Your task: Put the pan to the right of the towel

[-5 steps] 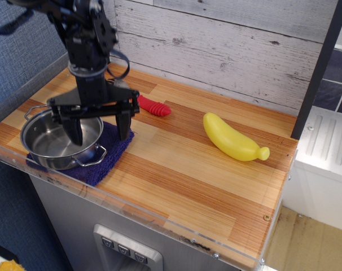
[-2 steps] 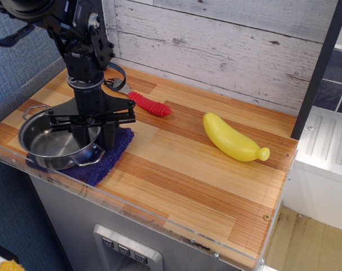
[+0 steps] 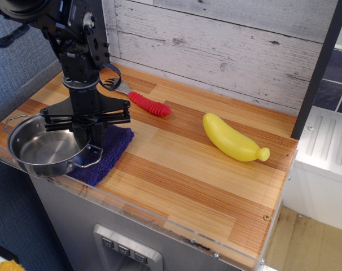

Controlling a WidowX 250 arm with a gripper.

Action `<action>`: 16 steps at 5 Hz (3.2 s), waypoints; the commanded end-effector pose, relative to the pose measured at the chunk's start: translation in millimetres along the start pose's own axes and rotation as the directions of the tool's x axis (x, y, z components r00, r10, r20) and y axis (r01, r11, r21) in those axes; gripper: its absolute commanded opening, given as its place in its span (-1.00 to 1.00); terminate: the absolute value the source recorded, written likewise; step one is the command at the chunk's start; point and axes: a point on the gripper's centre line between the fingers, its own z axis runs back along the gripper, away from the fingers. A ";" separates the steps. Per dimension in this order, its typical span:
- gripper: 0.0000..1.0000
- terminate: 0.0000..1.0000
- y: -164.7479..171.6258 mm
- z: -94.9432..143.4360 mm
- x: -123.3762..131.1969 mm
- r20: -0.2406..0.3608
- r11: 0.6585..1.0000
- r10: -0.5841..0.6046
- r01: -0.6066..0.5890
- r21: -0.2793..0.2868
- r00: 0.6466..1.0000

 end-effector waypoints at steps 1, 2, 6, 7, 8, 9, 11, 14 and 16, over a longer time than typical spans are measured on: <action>-1.00 -1.00 -8.4 32.3 7.6 0.065 0.998 0.014 -0.010 -0.065 0.998; -1.00 -1.00 -35.9 52.7 3.2 0.093 0.994 -0.020 0.031 -0.109 0.995; -1.00 -1.00 -124.1 65.9 -52.3 0.135 0.967 -0.198 0.216 -0.134 0.971; -1.00 -1.00 -130.1 52.2 -62.6 0.124 0.964 -0.228 0.242 -0.111 0.966; -1.00 -1.00 -137.6 41.6 -69.6 0.118 0.959 -0.257 0.268 -0.093 0.959; -1.00 -1.00 -143.7 30.6 -75.0 0.101 0.956 -0.272 0.280 -0.083 0.957; -1.00 -1.00 -149.5 8.1 -80.4 0.065 0.951 -0.301 0.304 -0.049 0.952; 1.00 -1.00 -142.9 0.5 -78.6 0.035 0.969 -0.244 0.245 -0.017 0.969; 1.00 -1.00 -137.4 16.6 -73.2 0.028 0.969 -0.235 0.237 -0.071 0.971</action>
